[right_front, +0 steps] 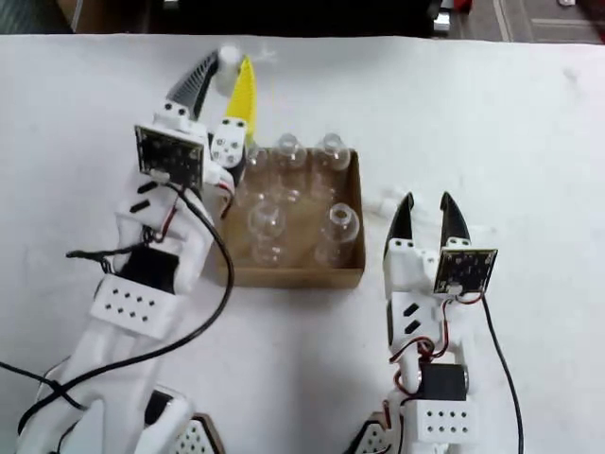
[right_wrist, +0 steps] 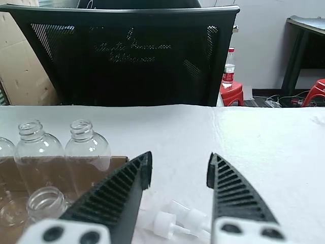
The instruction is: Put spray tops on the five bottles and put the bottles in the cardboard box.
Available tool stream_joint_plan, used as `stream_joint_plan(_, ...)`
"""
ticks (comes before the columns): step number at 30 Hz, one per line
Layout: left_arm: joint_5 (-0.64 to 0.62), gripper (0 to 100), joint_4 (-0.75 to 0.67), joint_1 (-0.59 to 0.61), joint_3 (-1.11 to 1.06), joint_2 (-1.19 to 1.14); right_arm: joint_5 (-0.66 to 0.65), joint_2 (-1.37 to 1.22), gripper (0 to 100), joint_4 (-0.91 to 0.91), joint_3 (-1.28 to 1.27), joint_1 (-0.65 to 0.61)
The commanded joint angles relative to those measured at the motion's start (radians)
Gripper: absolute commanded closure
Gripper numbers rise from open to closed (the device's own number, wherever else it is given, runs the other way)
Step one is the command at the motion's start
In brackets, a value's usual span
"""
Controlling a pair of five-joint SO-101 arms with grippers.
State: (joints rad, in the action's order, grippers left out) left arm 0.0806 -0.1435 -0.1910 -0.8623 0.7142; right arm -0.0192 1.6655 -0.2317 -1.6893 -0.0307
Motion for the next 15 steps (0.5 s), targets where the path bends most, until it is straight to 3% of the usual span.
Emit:
stream_joint_plan(1, -0.008, 98, -0.031, 0.008, -0.002, 0.035, -0.015, -0.002, 84.0, -0.002, -0.006, -0.001)
stream_joint_plan(6, -0.008, 98, -0.034, 0.007, 0.000, 0.035, -0.015, -0.002, 84.0, -0.002, -0.006, -0.001)
stream_joint_plan(15, 0.000, 98, -0.215, 0.008, 0.000, -0.108, -0.015, -0.002, 84.0, -0.002, -0.006, 0.001)
